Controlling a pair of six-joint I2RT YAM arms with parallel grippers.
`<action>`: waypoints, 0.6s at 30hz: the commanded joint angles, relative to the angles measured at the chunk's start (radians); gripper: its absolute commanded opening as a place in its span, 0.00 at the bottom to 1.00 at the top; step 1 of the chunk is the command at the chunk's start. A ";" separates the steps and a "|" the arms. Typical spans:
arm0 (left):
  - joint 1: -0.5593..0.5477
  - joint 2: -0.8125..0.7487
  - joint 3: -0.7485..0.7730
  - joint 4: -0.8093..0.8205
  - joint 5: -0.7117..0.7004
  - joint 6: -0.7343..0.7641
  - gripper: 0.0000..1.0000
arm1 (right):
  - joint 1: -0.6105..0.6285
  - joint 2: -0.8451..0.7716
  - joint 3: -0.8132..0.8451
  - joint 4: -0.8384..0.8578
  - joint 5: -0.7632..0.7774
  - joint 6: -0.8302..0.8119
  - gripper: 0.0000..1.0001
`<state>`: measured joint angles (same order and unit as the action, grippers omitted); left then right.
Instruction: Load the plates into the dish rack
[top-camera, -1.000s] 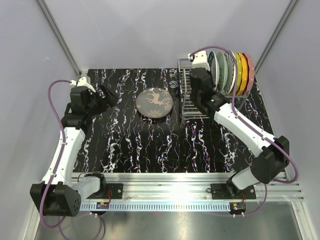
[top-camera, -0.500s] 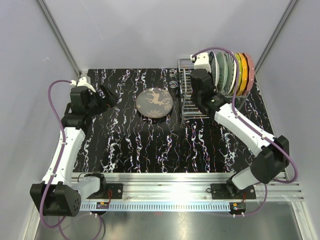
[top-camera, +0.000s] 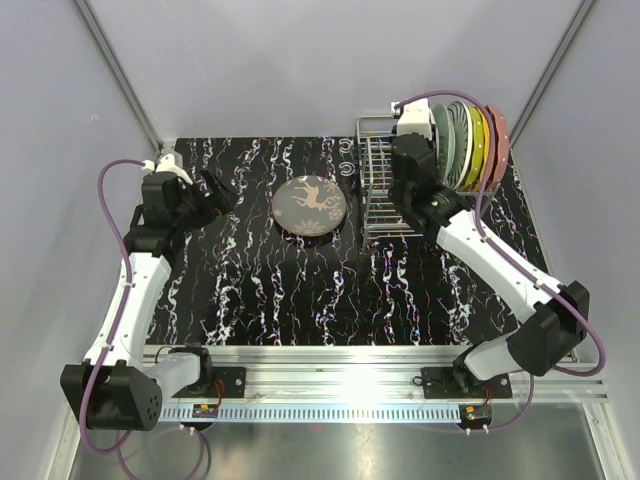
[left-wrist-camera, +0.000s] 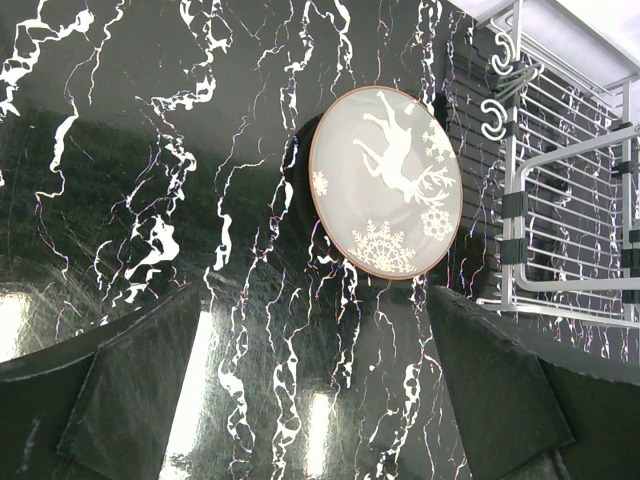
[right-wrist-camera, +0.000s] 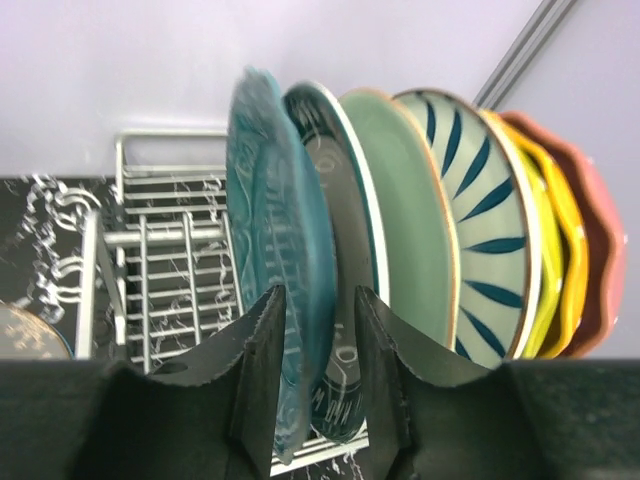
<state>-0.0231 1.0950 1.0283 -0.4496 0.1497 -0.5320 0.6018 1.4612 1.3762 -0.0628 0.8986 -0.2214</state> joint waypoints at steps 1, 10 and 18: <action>0.005 0.002 0.033 0.055 0.024 -0.005 0.99 | -0.004 -0.056 0.046 0.076 0.025 -0.025 0.41; 0.005 0.005 0.032 0.057 0.028 -0.005 0.99 | -0.004 -0.087 0.069 0.074 0.026 -0.055 0.45; 0.005 0.025 0.024 0.072 0.062 0.007 0.99 | -0.004 -0.171 0.098 -0.018 -0.076 -0.007 0.53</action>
<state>-0.0231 1.1076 1.0283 -0.4419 0.1673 -0.5316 0.6010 1.3674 1.4124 -0.0559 0.8837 -0.2569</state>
